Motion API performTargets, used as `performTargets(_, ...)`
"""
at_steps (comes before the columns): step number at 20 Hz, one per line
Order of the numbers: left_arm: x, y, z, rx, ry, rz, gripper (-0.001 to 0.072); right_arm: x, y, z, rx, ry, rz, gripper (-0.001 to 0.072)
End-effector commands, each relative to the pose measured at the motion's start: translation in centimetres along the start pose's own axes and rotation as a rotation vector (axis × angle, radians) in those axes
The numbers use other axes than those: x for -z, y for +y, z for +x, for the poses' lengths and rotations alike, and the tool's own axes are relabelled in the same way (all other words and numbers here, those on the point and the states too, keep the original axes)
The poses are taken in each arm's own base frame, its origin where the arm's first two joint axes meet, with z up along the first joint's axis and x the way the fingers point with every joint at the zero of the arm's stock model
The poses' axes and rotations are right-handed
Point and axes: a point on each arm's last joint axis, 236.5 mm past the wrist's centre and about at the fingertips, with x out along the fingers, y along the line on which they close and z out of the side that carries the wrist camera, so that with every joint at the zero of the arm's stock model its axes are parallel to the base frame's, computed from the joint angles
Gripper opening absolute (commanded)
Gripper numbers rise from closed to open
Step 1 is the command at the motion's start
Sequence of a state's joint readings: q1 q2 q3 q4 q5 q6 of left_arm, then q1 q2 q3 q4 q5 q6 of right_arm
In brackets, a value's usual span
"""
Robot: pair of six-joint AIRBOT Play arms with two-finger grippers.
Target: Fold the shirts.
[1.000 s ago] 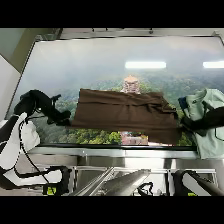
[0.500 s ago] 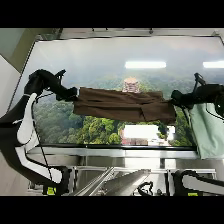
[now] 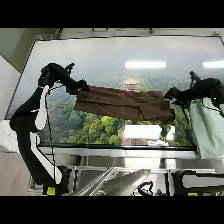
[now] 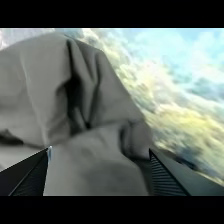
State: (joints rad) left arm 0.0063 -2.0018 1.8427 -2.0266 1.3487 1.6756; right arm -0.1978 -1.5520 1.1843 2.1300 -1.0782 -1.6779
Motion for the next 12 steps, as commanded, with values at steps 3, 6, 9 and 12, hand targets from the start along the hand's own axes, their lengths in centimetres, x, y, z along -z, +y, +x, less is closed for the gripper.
performTargets(3, -1.4, -2.5, -3.4, 0.019, -0.014, 0.076, 0.0679, 2.0, -5.0, -3.3, -0.026, 0.115, 0.088, 0.0680)
performTargets(6, -1.1, -2.0, -6.1, 0.024, -0.011, 0.059, 0.0680, 4.0, -6.9, -2.0, -0.076, 0.150, 0.144, 0.0680)
performTargets(9, -0.4, -1.2, -7.6, 0.023, -0.022, 0.028, 0.0679, 5.1, -5.7, 0.2, -0.189, 0.191, 0.151, 0.0680)
performTargets(12, 0.0, -1.0, -9.1, 0.022, -0.032, 0.011, 0.0679, 4.8, -3.9, 1.4, -0.318, 0.208, 0.174, 0.0680)
